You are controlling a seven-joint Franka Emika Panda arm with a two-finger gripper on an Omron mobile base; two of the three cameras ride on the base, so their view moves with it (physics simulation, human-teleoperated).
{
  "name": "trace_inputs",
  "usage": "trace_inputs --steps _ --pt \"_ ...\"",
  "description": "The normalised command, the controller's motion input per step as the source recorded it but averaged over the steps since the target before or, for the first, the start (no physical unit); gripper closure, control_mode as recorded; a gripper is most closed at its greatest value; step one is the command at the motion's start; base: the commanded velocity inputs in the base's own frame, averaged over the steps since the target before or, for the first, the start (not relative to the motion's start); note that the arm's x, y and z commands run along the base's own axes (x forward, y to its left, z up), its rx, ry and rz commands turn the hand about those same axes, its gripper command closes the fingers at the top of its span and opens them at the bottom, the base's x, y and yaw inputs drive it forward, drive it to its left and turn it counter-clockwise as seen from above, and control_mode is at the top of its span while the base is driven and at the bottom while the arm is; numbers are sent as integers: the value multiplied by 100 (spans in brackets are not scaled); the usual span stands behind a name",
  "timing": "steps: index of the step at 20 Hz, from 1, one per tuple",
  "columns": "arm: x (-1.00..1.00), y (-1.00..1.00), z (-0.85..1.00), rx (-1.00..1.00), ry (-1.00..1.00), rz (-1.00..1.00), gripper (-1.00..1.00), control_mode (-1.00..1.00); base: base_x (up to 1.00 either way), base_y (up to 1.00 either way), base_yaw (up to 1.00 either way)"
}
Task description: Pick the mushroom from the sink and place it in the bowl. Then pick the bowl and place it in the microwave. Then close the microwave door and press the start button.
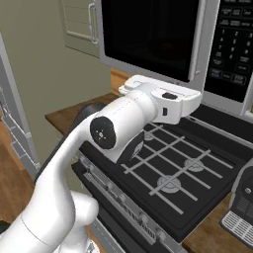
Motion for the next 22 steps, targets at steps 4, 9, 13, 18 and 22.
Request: trace_inputs --steps 4,9,13,18,22 --pt "1 -35 9 1 0 0 100 -100 0 0 0" --pt "8 -29 5 2 0 0 100 -100 0 0 0" --pt "14 -29 0 1 0 0 100 -100 0 0 0" --pt "12 -24 0 1 0 0 100 -100 0 0 0" --pt "44 -7 -3 0 0 0 100 -100 0 0 0"
